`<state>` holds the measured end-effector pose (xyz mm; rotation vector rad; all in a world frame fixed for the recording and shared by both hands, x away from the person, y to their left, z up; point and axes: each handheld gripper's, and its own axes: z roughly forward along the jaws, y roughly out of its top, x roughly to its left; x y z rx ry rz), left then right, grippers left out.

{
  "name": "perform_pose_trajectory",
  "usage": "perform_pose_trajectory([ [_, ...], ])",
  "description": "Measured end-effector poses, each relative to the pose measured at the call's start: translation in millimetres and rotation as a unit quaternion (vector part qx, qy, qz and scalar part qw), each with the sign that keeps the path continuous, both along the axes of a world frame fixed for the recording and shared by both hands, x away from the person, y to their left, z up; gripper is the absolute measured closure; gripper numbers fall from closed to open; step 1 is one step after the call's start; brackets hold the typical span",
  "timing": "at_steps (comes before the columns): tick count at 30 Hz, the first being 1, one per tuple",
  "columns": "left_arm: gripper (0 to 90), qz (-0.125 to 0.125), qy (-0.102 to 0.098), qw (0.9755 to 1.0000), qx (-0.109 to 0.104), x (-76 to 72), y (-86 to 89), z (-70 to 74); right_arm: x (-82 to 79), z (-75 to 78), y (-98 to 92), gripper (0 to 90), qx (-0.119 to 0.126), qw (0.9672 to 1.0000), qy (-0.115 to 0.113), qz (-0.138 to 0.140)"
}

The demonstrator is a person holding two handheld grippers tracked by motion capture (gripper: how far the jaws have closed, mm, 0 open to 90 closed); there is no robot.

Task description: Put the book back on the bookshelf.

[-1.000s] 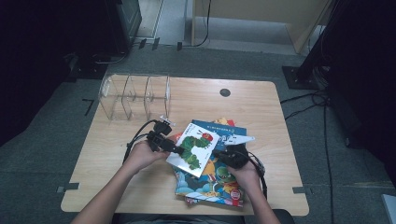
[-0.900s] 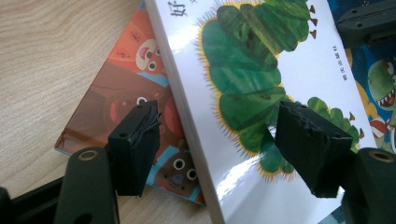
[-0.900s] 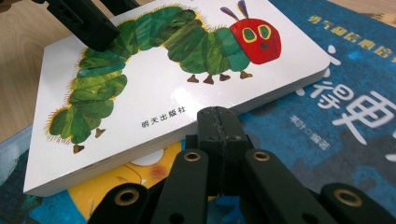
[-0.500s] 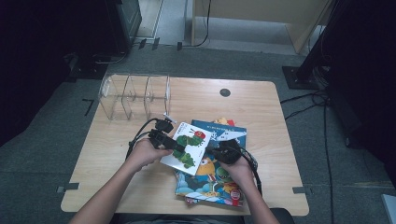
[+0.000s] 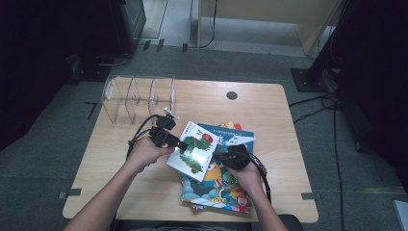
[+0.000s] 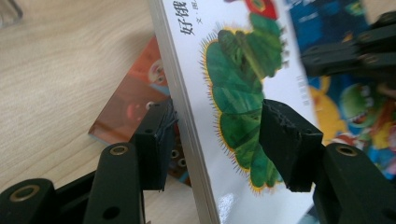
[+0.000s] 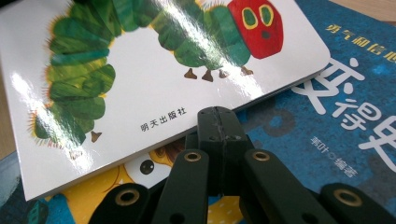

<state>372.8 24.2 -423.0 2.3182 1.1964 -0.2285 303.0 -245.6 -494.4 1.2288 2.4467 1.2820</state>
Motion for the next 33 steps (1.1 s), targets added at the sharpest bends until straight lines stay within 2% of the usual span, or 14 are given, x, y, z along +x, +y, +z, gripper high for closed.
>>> perform_pose_trajectory([
  [1, 47.6, -0.005, -0.007, 0.9999, -0.012, -2.0, -1.3, 11.1, -0.2, 0.0, -0.5, 90.0, 0.0, 1.0, 0.0, 0.0],
  [3, 49.6, -0.007, -0.015, 0.9997, -0.019, -4.5, -4.3, 20.3, -0.6, -0.7, -1.7, 90.0, 0.005, 1.0, 0.001, -0.001],
  [8, 53.4, -0.011, -0.03, 0.9993, -0.021, -8.8, -18.5, 37.1, 0.4, -2.2, -4.6, 90.0, 0.017, 0.9998, 0.004, 0.0],
  [9, 58.5, -0.034, 0.014, 0.9983, -0.044, -5.9, -26.0, 35.8, 0.7, -2.2, -5.4, 87.4, 0.02, 0.9998, 0.005, 0.002],
  [10, 59.0, -0.034, 0.014, 0.9983, -0.044, -5.9, -26.0, 35.8, 0.7, -2.2, -5.4, 87.4, 0.02, 0.9998, 0.005, 0.002],
  [11, 58.2, -0.048, 0.039, 0.9973, -0.04, -6.0, -35.4, 32.4, 0.0, -2.0, -4.1, 85.7, 0.019, 0.9998, 0.002, 0.006],
  [13, 57.3, -0.056, 0.02, 0.9982, -0.005, -10.6, -50.5, 30.5, -0.7, -1.6, -3.5, 85.8, 0.014, 0.9999, -0.001, 0.007],
  [16, 64.3, -0.058, 0.018, 0.9981, -0.011, -8.4, -56.5, 31.0, -1.5, -1.3, -4.4, 84.3, 0.011, 0.9999, -0.003, 0.008],
  [17, 68.3, -0.061, 0.017, 0.998, 0.005, -5.0, -58.1, 31.4, -0.7, -1.9, -6.6, 79.3, 0.024, 0.9997, 0.004, 0.01],
  [20, 70.3, -0.065, 0.029, 0.9975, 0.005, -0.5, -58.2, 30.5, -0.7, -1.7, -6.2, 77.2, 0.025, 0.9996, 0.004, 0.012],
  [24, 74.6, -0.058, 0.06, 0.9965, -0.004, 11.7, -52.2, 30.3, -2.5, -0.4, -4.1, 68.6, 0.011, 0.9997, -0.012, 0.02],
  [28, 77.1, -0.066, 0.06, 0.996, -0.005, 13.2, -48.4, 33.9, -3.6, 1.1, -5.3, 65.4, -0.007, 0.9995, -0.025, 0.019],
  [30, 77.2, -0.063, 0.06, 0.9962, 0.007, 13.5, -45.4, 35.4, -3.0, 1.7, -8.1, 64.0, -0.013, 0.9994, -0.028, 0.013],
  [33, 77.2, -0.066, 0.049, 0.9966, 0.011, 12.8, -40.1, 38.6, -2.7, 1.7, -8.0, 62.5, -0.017, 0.9993, -0.033, 0.011],
])
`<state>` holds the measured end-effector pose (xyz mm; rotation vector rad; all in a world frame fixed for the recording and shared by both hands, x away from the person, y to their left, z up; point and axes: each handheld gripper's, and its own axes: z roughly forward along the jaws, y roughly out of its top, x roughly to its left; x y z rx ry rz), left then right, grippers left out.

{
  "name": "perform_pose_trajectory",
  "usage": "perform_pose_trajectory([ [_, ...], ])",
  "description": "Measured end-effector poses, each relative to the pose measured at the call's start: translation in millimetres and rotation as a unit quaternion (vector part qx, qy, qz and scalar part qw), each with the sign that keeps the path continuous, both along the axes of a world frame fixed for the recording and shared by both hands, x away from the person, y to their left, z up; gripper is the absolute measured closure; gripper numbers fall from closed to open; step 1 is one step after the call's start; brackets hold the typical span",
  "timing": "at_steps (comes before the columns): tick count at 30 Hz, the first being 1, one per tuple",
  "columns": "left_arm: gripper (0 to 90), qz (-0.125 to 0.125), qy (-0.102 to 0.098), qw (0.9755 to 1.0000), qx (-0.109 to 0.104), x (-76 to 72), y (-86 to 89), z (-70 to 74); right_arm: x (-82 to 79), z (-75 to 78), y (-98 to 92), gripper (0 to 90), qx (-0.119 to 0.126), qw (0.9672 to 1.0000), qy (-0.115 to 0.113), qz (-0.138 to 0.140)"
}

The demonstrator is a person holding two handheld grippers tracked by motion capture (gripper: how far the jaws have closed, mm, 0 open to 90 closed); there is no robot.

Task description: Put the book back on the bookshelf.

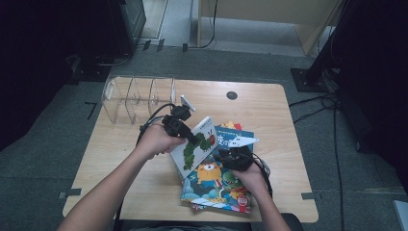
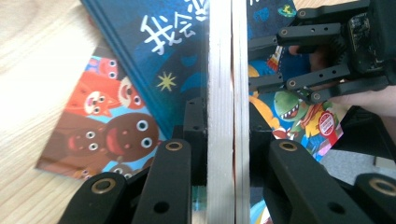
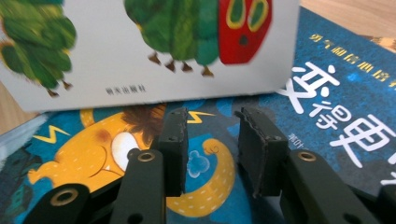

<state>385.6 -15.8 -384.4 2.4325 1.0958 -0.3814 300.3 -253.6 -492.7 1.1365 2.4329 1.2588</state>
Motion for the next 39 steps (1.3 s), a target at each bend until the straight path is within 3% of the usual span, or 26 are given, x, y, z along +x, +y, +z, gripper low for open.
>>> perform_pose_trajectory([
  [3, 77.1, 0.007, -0.013, 0.9998, -0.009, -0.7, 8.9, 6.1, 0.0, -0.3, 1.2, 60.5, -0.004, 1.0, -0.007, -0.001],
  [7, 77.2, 0.019, -0.038, 0.9991, 0.007, -2.8, 19.0, 14.1, 1.4, -0.8, 1.3, 56.5, -0.011, 0.9997, -0.019, -0.011],
  [11, 77.2, 0.024, -0.044, 0.9986, 0.013, -3.6, 30.9, 18.5, 4.1, 0.4, 2.8, 52.9, -0.024, 0.9994, -0.022, -0.014],
  [12, 77.2, 0.026, -0.049, 0.9983, 0.017, -4.1, 35.2, 19.8, 4.8, -0.2, 4.5, 51.0, -0.035, 0.9987, -0.033, -0.015],
  [18, 77.1, 0.044, -0.053, 0.9973, 0.026, -6.4, 50.7, 19.3, 5.0, -1.0, 10.5, 46.4, -0.061, 0.9967, -0.054, -0.011],
  [31, 77.1, 0.083, -0.054, 0.9945, 0.035, -11.6, 83.8, 18.8, 14.6, -1.6, 11.9, 41.6, -0.056, 0.997, -0.05, -0.017],
  [39, 77.1, 0.117, -0.048, 0.991, 0.044, -16.4, 107.9, 16.5, 19.1, -1.6, 9.0, 41.9, -0.037, 0.9983, -0.038, -0.025],
])
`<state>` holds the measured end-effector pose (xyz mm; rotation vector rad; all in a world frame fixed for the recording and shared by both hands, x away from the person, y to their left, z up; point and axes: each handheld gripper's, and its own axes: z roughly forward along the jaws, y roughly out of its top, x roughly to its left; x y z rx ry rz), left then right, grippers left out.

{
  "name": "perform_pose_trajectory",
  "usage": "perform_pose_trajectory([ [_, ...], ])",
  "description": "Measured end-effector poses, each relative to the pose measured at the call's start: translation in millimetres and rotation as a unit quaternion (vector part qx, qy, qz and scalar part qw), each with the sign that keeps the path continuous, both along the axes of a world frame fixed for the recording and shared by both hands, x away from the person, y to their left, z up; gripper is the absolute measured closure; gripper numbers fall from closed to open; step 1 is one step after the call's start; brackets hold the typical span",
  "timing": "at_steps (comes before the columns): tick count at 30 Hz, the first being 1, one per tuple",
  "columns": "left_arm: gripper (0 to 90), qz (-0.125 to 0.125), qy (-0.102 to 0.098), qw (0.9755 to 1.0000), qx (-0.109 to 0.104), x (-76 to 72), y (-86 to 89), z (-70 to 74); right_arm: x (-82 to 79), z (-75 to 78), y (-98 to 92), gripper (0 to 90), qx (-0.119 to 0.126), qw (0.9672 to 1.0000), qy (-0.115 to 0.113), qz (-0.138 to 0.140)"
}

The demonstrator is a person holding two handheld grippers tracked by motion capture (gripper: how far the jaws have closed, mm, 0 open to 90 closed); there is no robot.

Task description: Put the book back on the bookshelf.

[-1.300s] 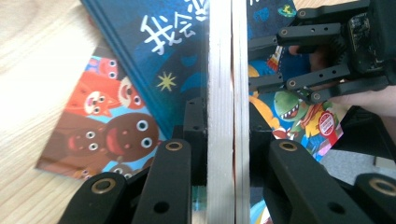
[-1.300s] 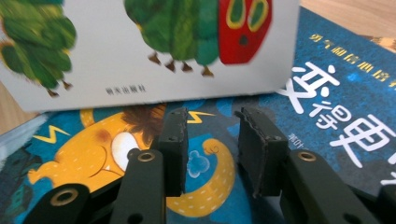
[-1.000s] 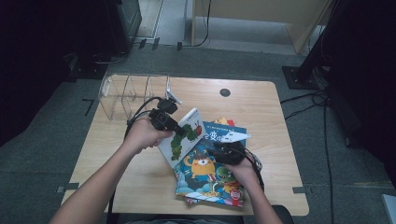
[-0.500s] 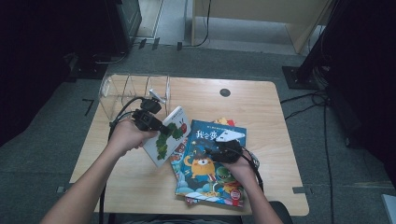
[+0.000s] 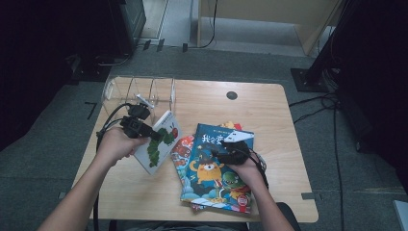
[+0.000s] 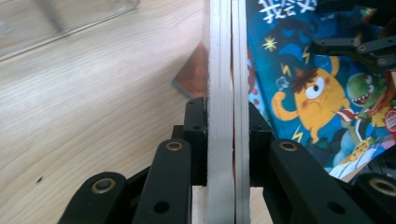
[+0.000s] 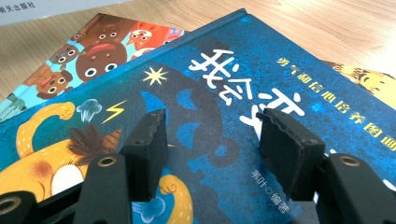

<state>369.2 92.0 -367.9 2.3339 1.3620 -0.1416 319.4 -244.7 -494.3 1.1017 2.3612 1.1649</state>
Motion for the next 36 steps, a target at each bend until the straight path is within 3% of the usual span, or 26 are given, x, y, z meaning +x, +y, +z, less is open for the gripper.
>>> perform_pose_trajectory([
  [5, 77.1, 0.031, 0.007, 0.9995, 0.003, 5.1, 11.8, -0.3, -0.9, -0.1, 1.1, 41.5, -0.006, 1.0, -0.003, 0.002],
  [10, 77.1, 0.067, 0.027, 0.9974, 0.004, 15.4, 17.2, -0.1, -1.0, -0.2, 1.2, 41.3, -0.008, 1.0, -0.004, 0.003],
  [13, 77.1, 0.084, 0.025, 0.996, 0.02, 20.6, 17.2, 3.1, -1.3, -0.3, 1.6, 41.2, -0.01, 0.9999, -0.006, 0.002],
  [22, 77.1, 0.096, 0.031, 0.9946, 0.024, 33.6, 10.4, 3.0, -1.6, -0.3, 2.2, 40.9, -0.012, 0.9999, -0.007, 0.002],
  [36, 77.1, 0.125, 0.023, 0.9912, 0.038, 63.1, -5.1, 7.9, -2.3, -0.6, 3.6, 40.6, -0.018, 0.9998, -0.012, 0.004],
])
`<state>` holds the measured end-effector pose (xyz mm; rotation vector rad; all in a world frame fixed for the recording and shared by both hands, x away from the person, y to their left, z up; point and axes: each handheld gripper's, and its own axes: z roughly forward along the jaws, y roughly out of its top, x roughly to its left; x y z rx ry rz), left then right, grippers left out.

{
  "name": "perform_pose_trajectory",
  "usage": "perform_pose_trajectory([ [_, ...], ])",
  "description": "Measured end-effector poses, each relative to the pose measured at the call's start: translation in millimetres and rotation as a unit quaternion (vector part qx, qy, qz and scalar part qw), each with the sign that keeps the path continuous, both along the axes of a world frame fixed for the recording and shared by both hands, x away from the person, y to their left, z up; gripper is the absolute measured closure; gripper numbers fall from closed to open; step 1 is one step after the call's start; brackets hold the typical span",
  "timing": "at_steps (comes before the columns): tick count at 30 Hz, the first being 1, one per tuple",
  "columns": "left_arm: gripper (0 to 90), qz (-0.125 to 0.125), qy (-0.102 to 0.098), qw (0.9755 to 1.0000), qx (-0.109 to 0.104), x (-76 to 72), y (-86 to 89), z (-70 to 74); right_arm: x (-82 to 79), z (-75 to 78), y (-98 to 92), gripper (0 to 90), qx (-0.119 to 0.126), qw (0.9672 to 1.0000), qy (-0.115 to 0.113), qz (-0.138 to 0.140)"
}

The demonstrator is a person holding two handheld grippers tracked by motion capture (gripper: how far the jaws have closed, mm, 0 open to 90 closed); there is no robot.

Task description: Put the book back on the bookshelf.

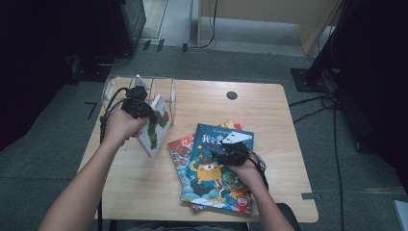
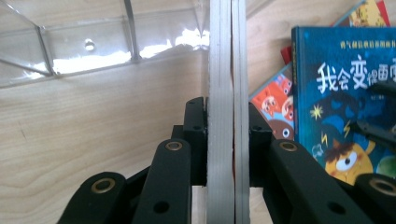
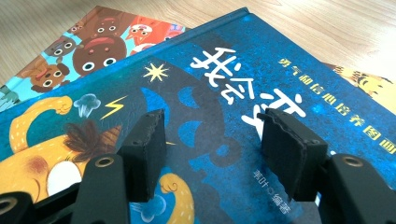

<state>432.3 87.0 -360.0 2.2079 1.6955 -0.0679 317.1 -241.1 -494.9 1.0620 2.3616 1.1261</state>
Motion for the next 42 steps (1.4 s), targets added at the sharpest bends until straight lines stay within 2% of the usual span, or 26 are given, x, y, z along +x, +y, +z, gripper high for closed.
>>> perform_pose_trajectory([
  [9, 77.0, 0.016, -0.007, 0.9998, 0.009, 25.6, -1.6, 1.8, -0.2, 0.0, 0.3, 40.5, -0.004, 1.0, -0.002, 0.001],
  [15, 76.9, 0.022, -0.007, 0.9997, -0.002, 39.4, 0.0, 2.7, -0.4, 0.0, 0.6, 40.5, -0.005, 1.0, -0.002, 0.0],
  [17, 76.8, 0.024, -0.008, 0.9996, 0.008, 47.4, -1.1, 2.6, -0.4, 0.0, 0.7, 40.5, -0.004, 1.0, -0.002, 0.0],
  [22, 76.8, 0.025, -0.01, 0.9996, 0.009, 58.8, -2.6, 0.2, -0.4, 0.0, 0.7, 40.5, -0.005, 1.0, -0.002, 0.0],
  [28, 76.7, 0.029, -0.01, 0.9995, -0.003, 68.4, -4.9, -5.2, -0.4, 0.0, 0.7, 40.6, -0.005, 1.0, -0.002, 0.0],
  [31, 76.5, 0.029, -0.013, 0.9995, 0.006, 73.1, -9.0, -8.3, -0.5, 0.0, 0.8, 40.6, -0.005, 1.0, -0.002, 0.0],
  [42, 76.5, 0.033, -0.014, 0.9992, 0.018, 85.0, -18.1, -16.0, -0.9, -0.1, 1.0, 40.5, -0.005, 1.0, -0.002, 0.0],
])
